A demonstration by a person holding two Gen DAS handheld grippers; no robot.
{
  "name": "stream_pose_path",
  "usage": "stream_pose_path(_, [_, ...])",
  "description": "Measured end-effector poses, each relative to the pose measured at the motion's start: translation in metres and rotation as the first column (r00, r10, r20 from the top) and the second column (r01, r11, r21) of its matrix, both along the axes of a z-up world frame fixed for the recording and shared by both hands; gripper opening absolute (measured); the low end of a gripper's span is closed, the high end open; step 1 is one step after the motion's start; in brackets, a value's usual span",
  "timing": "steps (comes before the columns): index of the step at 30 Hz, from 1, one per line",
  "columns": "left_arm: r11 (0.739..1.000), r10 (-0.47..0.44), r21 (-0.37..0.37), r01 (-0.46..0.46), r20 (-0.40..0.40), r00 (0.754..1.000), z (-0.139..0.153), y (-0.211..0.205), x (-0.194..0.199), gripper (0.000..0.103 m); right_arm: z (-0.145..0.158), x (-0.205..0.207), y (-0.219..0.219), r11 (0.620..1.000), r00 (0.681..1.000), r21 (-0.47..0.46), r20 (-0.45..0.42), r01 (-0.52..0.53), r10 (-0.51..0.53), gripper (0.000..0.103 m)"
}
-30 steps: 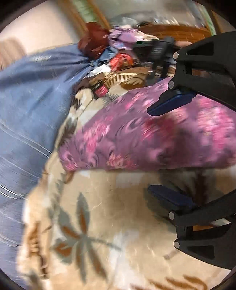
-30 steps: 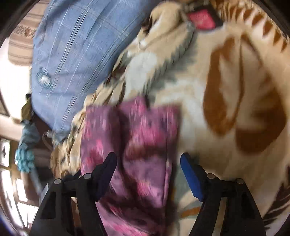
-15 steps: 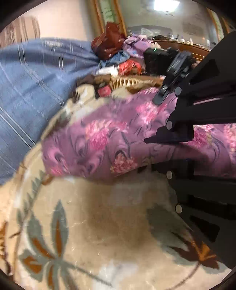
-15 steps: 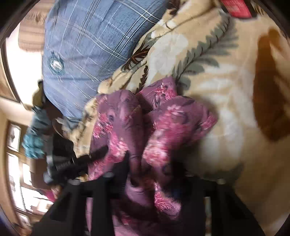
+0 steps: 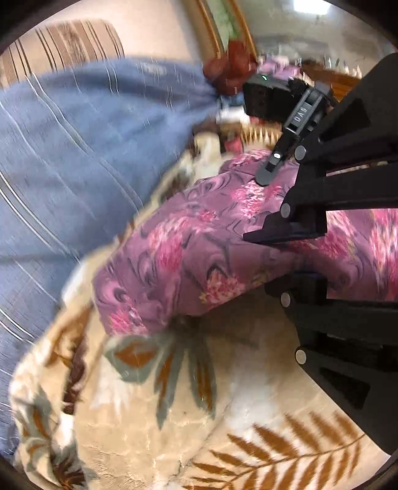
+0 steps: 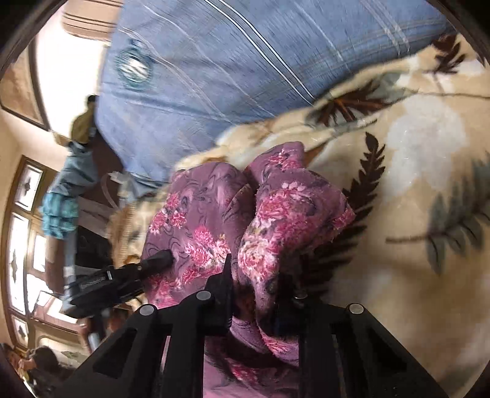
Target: Fold small clothes
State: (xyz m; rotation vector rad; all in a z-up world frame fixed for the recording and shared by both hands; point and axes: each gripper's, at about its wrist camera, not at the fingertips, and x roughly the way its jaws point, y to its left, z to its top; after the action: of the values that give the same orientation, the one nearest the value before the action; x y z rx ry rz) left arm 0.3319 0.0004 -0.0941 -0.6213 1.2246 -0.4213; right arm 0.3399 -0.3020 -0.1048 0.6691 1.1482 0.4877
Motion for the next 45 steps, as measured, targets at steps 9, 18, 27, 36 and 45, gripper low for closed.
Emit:
stream_pose_path(9, [0.998,0.037,-0.047,-0.035,0.054,0.998,-0.012,0.032,-0.1,0.078,0.006,-0.069,-0.038,0.993,0.994,0.055,-0.041,0.104,-0.102,0.079])
stream_pose_path(18, [0.987,0.069,-0.145,-0.073,-0.036,0.997,-0.043,0.004,-0.155,0.081,-0.022,-0.134,-0.02,0.996,0.994,-0.019,-0.061,0.09,-0.091,0.078])
stream_pose_path(27, [0.983,0.119,-0.143,-0.111,0.043,0.992,-0.013,0.016,-0.157,0.082,-0.02,-0.14,-0.05,0.956,0.988,0.25,-0.028,0.155,-0.153,0.071])
stream_pose_path(36, [0.948,0.117,-0.29,-0.132,-0.068,0.991,-0.06,0.015,-0.153,0.089,-0.034,-0.137,-0.025,0.988,0.995,0.125,-0.066,0.087,-0.08,0.06])
stream_pose_path(45, [0.965,0.122,-0.228,-0.131,-0.053,0.991,-0.05,-0.006,-0.149,0.092,-0.045,-0.137,-0.041,0.98,0.988,0.152,-0.106,0.129,-0.114,0.045])
